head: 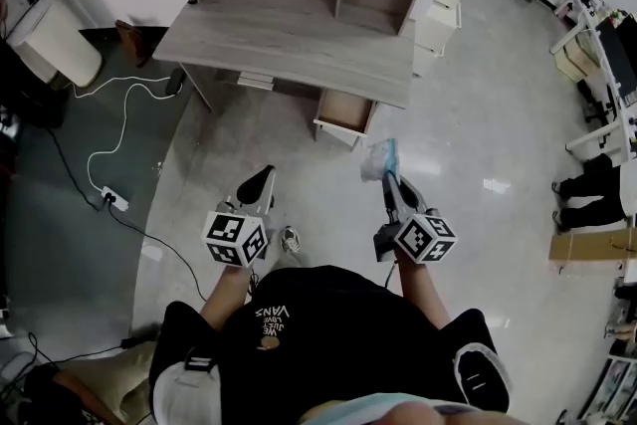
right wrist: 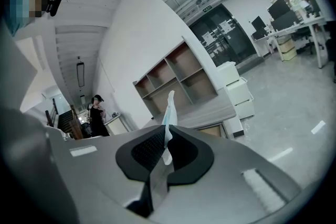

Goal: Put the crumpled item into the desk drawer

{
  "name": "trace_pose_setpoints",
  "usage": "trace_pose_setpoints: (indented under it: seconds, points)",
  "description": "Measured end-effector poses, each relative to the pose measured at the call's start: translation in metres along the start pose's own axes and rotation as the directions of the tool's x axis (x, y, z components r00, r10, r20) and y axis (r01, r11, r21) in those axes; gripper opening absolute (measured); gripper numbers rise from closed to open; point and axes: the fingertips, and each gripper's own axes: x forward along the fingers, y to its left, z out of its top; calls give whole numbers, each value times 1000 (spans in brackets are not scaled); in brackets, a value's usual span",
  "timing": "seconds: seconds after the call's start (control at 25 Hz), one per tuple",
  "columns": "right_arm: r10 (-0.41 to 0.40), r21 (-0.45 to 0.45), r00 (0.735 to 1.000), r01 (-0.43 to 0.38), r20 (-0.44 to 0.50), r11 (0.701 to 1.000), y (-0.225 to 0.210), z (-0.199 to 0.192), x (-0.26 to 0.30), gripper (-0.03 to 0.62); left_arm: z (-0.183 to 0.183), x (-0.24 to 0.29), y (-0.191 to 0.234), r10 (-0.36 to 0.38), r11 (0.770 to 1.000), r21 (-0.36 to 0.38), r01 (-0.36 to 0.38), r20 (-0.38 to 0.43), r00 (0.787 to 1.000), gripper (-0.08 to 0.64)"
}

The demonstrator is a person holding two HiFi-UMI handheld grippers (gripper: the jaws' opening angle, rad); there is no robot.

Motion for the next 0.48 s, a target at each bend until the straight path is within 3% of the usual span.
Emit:
trace_pose_setpoints:
  seconds: [0.28,0.48]
  points:
    - [-113,14,993,113,23,994,7,-5,47,9,16,30,44,-107,994,27,108,-28,994,54]
    - [-158,17,987,157,27,987,3,-2,74,9,22,49,68,-135,990,27,135,-27,991,54]
